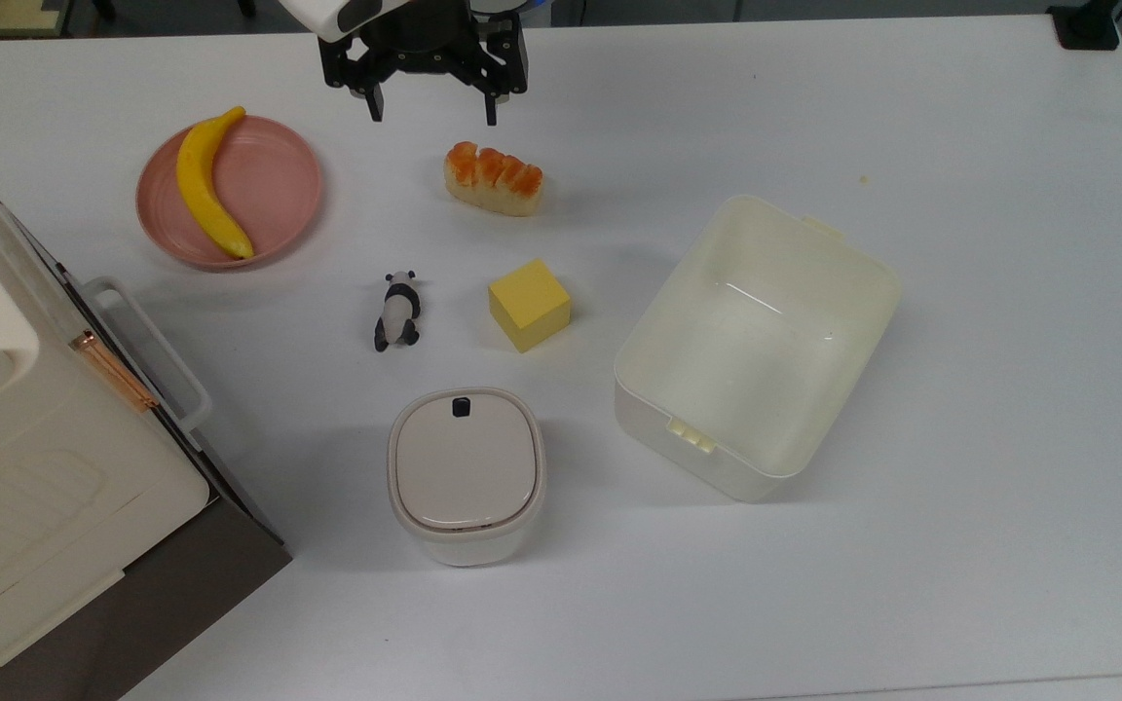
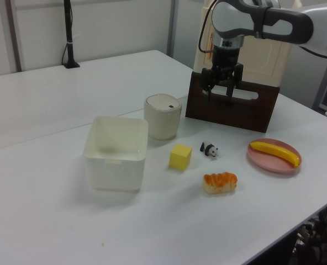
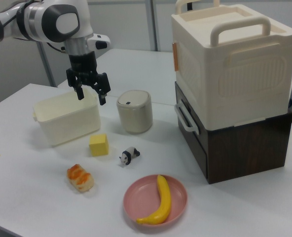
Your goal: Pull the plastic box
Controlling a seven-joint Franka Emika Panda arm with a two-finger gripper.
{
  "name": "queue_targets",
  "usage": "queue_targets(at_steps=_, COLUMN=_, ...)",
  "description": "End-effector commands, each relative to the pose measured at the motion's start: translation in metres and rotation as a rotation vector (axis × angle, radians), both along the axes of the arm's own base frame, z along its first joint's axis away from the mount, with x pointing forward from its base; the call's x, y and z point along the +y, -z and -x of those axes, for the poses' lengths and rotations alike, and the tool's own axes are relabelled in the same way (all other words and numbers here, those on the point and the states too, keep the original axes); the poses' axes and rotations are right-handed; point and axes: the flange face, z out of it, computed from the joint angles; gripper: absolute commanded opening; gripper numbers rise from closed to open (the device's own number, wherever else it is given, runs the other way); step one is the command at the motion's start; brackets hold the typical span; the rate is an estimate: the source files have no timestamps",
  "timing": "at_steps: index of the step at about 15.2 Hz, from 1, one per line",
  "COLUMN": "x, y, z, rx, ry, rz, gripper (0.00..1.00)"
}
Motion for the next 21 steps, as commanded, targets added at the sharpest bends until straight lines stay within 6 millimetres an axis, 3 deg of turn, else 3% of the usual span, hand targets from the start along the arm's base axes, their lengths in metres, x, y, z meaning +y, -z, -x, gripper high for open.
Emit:
queue_targets(at_steps=1, x=0.004, y=0.0, z=0.005, rx=-0.003, ry=0.015, rz=-0.018, gripper=1.0)
queue_targets(at_steps=6, x=-0.002, y=-0.003, z=0.006, rx=-0.007, ry=0.026, rz=-0.018, gripper=1.0)
queue_targets(at_steps=18, x=0.006, y=0.002, z=0.007, rx=0.011, ry=-0.004, rz=-0.019, gripper=1.0)
queue_targets(at_steps=21, x=0.011, y=0.008, z=0.005, rx=0.019, ry=-0.078, rz=-0.022, gripper=1.0)
